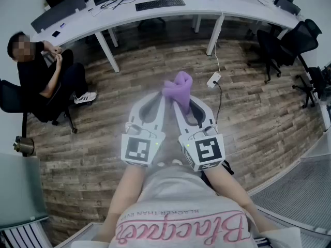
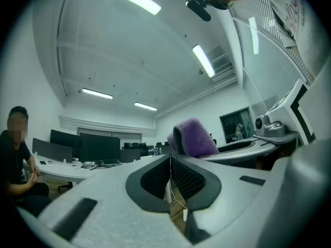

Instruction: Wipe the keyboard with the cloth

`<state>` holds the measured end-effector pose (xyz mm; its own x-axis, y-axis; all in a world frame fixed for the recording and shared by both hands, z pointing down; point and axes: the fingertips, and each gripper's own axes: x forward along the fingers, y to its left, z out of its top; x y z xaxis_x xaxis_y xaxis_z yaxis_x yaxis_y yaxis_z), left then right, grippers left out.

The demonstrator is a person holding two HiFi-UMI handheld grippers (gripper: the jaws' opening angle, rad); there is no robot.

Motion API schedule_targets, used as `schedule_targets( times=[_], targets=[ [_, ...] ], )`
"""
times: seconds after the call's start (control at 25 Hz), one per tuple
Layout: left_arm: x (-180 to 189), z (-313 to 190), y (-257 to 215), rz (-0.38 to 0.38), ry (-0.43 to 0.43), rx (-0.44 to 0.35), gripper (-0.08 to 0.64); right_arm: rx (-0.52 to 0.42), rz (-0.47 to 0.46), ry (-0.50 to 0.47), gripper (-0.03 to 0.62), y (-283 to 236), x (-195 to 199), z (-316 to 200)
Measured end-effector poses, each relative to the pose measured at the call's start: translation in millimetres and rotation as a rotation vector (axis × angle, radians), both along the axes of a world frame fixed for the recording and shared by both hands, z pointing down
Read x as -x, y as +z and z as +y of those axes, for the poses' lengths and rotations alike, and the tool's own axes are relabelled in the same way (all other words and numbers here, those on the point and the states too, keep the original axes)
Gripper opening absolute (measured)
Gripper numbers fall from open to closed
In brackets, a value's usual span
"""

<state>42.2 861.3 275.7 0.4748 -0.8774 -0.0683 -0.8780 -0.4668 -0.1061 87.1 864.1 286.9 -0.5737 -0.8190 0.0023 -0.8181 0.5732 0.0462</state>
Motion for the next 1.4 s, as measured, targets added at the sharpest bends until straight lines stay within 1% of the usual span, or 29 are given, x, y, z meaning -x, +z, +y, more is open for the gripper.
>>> schedule_targets(
  times=[0.28, 0.44, 0.64, 0.8, 0.92, 1.0, 1.12, 1.2, 1.28, 1.4],
  targets=[
    [-7, -1, 0, 0.002, -0.003, 0.0, 0.008, 0.008, -0.003, -0.007, 0.091, 3, -5, -1],
    [-9, -1, 2, -0.016, 0.001, -0.013, 0.008, 0.014, -0.002, -0.013, 0.091, 5, -6, 0],
    [-16, -2, 2, -0.002, -0.012, -0.005, 0.008, 0.0, -0.009, -0.012, 0.091, 3, -16, 0],
    [-21, 2, 5, 0.005, -0.036, 0.009, 0.008, -0.012, -0.013, -0.022, 0.089, 3, -24, 5],
    [-24, 7, 8, -0.005, -0.055, -0.001, 0.008, -0.004, -0.018, -0.039, 0.089, 8, -28, 8],
    [-26, 10, 12, 0.002, -0.066, -0.001, 0.008, 0.001, -0.015, -0.046, 0.089, 11, -31, 8],
    [-24, 10, 16, 0.019, -0.086, 0.026, 0.008, 0.009, -0.028, -0.052, 0.089, 12, -33, 5],
    [-23, 7, 16, 0.01, -0.097, 0.035, 0.008, 0.01, -0.041, -0.056, 0.089, 11, -35, 2],
    [-24, 1, 14, -0.002, -0.097, 0.024, 0.008, 0.012, -0.04, -0.058, 0.089, 12, -39, -2],
    [-22, -11, 12, -0.002, -0.091, 0.005, 0.008, 0.012, -0.038, -0.059, 0.089, 12, -38, -12]
  ],
)
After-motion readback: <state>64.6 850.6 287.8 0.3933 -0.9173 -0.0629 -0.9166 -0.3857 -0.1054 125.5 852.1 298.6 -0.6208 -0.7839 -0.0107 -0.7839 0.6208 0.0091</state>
